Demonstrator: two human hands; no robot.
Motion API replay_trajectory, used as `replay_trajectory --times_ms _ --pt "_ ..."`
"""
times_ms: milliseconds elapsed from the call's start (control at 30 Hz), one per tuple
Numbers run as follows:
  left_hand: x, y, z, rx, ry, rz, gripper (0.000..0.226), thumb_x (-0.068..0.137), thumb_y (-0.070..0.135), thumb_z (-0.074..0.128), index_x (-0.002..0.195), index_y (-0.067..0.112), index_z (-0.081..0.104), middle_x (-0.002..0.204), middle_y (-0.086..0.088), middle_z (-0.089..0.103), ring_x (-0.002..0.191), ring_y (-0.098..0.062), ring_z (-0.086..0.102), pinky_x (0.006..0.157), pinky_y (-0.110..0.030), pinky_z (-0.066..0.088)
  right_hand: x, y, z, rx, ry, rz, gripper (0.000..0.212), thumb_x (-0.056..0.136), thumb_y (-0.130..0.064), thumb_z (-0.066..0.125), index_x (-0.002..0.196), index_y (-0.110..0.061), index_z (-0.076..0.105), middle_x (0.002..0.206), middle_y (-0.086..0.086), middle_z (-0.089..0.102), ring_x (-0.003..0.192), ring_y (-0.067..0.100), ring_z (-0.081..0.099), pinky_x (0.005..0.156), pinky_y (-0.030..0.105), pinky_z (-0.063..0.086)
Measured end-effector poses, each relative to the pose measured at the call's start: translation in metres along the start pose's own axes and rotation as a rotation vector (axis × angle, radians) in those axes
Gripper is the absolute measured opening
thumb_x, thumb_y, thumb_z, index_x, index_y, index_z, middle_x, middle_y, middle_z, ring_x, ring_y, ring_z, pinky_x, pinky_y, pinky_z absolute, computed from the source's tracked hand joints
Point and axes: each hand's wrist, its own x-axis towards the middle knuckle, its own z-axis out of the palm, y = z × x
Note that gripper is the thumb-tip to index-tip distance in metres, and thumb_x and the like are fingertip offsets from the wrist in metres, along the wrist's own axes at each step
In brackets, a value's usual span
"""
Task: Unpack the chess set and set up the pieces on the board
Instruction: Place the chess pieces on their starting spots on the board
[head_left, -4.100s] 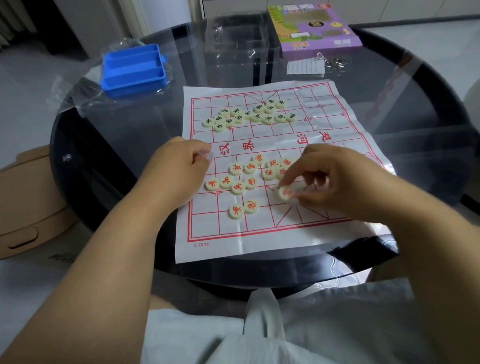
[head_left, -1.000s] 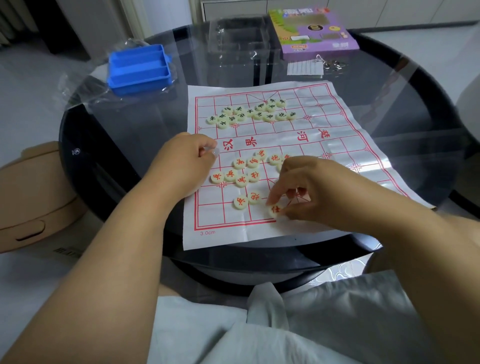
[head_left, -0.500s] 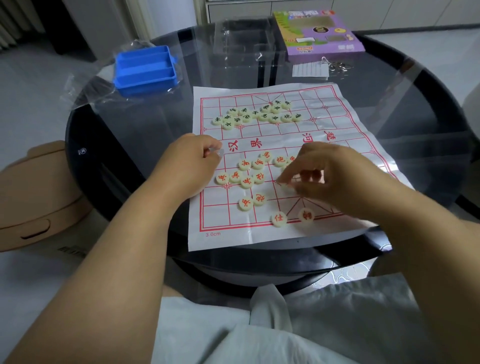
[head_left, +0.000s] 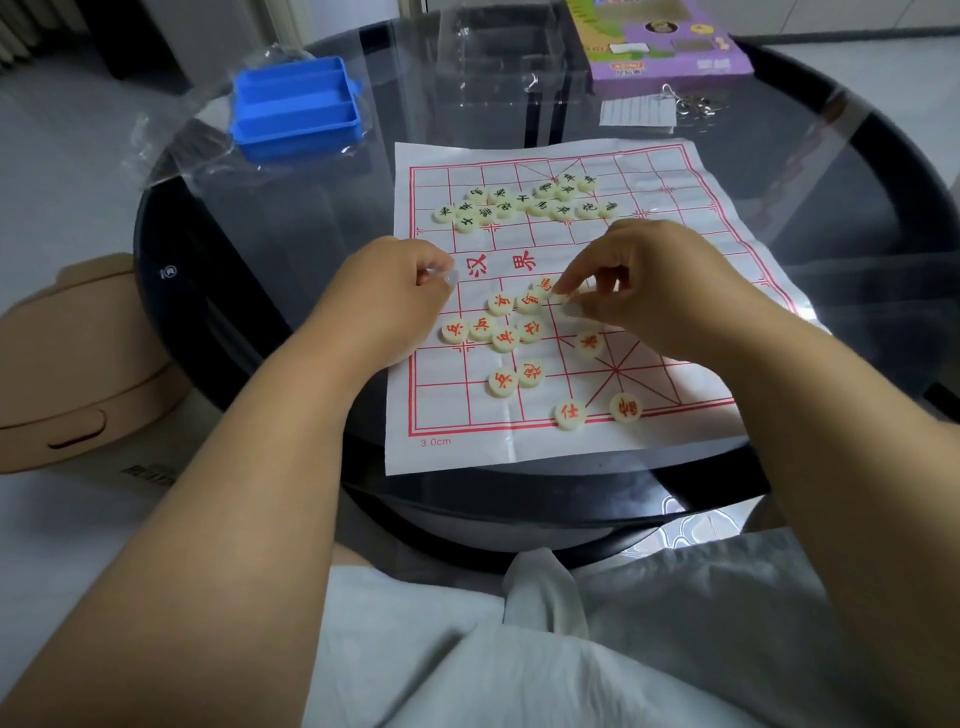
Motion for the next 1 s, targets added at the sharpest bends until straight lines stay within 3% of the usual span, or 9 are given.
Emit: replay_trajectory --times_ms 300,467,567,633,767,867,1000 --pt "0.000 0.000 0.000 -0.027 -0.033 -0.008 0.031 0.099 0.035 0.047 0.128 0.030 0.057 0.129 0.008 0.056 0.096 -0.012 0.062 0.065 -0.022 0.052 0.002 -0.014 0.009 -0.040 -0.119 -0.119 0.028 0.084 -0.023 0.069 0.111 -0.030 0.068 0.095 -0.009 0.051 0.076 0.007 0.048 0.063 0.013 0.040" --pt "-0.001 0.000 0.000 -0.023 -0.025 -0.007 0.031 0.099 0.035 0.047 0.127 0.030 0.057 0.129 0.008 0.054 0.098 -0.013 0.061 0.064 -0.021 0.050 0.002 -0.012 0.010 -0.081 -0.124 -0.143 0.025 0.084 -0.022 0.068 0.108 -0.028 0.068 0.103 -0.004 0.056 0.085 0.011 0.051 0.073 0.021 0.046" --pt "0.000 -0.001 0.001 -0.016 -0.015 -0.005 0.031 0.099 0.035 0.047 0.128 0.030 0.057 0.128 0.008 0.053 0.097 -0.012 0.060 0.063 -0.021 0.050 -0.008 -0.004 -0.005 -0.053 -0.112 -0.127 0.025 0.084 -0.022 0.067 0.109 -0.027 0.067 0.094 -0.011 0.052 0.076 0.006 0.047 0.064 0.012 0.039" --pt "0.000 0.000 0.002 -0.006 -0.010 -0.003 0.031 0.099 0.034 0.047 0.129 0.030 0.056 0.126 0.008 0.052 0.092 -0.010 0.059 0.061 -0.020 0.049 -0.020 0.004 -0.017 -0.027 -0.123 -0.108 0.024 0.084 -0.023 0.067 0.106 -0.030 0.066 0.087 -0.018 0.048 0.075 0.004 0.047 0.063 0.011 0.038" --pt "0.001 -0.001 0.004 0.028 -0.006 0.009 0.032 0.099 0.035 0.045 0.129 0.029 0.056 0.109 0.014 0.047 0.076 -0.004 0.054 0.055 -0.019 0.044 -0.044 0.026 -0.029 0.003 -0.161 -0.071 0.022 0.084 -0.021 0.067 0.097 -0.039 0.063 0.089 -0.015 0.058 0.082 0.004 0.053 0.067 0.012 0.043" --pt "0.002 -0.002 0.005 0.046 -0.002 0.011 0.032 0.100 0.035 0.045 0.130 0.029 0.055 0.107 0.014 0.044 0.073 -0.001 0.052 0.053 -0.017 0.041 -0.057 0.036 -0.031 0.009 -0.238 -0.045 0.024 0.084 -0.024 0.068 0.095 -0.045 0.062 0.088 -0.019 0.059 0.084 -0.007 0.051 0.069 0.007 0.041" --pt "0.002 -0.003 0.006 0.066 0.005 0.016 0.033 0.100 0.034 0.044 0.130 0.029 0.055 0.108 0.014 0.044 0.072 -0.001 0.052 0.052 -0.016 0.040 -0.066 0.040 -0.027 0.017 -0.303 -0.026 0.022 0.082 -0.031 0.070 0.087 -0.049 0.058 0.091 -0.025 0.057 0.085 -0.002 0.054 0.069 0.007 0.041"
